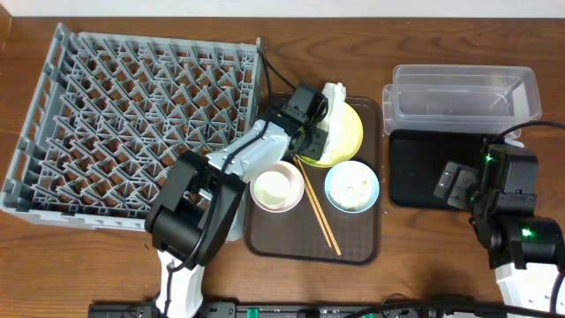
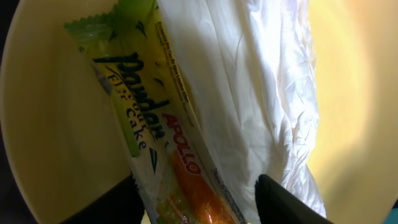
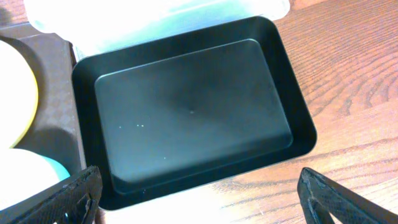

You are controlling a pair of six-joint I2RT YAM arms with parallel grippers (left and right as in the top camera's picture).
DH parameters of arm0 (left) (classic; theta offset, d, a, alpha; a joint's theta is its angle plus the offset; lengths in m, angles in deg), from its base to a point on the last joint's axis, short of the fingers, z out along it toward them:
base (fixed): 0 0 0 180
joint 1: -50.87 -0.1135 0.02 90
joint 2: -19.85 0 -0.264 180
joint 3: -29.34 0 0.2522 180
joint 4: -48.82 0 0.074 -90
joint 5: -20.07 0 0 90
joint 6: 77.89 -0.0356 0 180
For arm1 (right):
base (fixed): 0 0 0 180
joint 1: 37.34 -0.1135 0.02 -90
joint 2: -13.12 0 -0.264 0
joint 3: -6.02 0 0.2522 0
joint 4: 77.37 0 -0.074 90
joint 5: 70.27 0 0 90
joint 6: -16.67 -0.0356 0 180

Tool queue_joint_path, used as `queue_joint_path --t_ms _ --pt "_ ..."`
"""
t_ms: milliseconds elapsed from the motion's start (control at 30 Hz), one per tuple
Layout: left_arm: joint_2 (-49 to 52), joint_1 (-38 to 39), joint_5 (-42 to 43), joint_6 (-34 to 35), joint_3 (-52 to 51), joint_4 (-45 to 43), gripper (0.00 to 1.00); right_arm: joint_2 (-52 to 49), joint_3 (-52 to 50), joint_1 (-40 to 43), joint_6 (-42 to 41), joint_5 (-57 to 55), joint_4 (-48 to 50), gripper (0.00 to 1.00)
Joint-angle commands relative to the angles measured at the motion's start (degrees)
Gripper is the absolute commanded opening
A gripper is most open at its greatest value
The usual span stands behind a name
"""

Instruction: Sort waste into correct bins and load items into the dishwasher

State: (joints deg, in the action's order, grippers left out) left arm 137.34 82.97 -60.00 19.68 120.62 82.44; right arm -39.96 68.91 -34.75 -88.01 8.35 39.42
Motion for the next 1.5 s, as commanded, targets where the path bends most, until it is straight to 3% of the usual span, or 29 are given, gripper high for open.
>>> queue_joint_path --t_ms 0,233,367,933,1467 --pt "-0.20 0.13 -0.72 0.00 1.22 0.11 0.69 0.31 1.14 0.55 -0.74 0.48 0.39 0.97" --pt "-6.84 0.02 -4.90 0.02 1.22 -0.31 0.88 0.17 1.14 0.48 -0.31 2.62 1.70 0.94" --pt "-12.24 -0.04 -6.40 0.00 1.22 1.07 0.92 -0.76 1.14 0.44 0.59 4.37 2.34 0.94" --pt "-28.81 -4.55 -6.54 0.85 1.22 18.99 0.97 -2.05 1.16 0.44 3.61 9.90 5.51 0.94" --pt "-30.93 -4.55 -1.31 0.85 1.22 20.24 0.97 -2.05 1.16 0.44 3.58 9.94 5.22 0.94"
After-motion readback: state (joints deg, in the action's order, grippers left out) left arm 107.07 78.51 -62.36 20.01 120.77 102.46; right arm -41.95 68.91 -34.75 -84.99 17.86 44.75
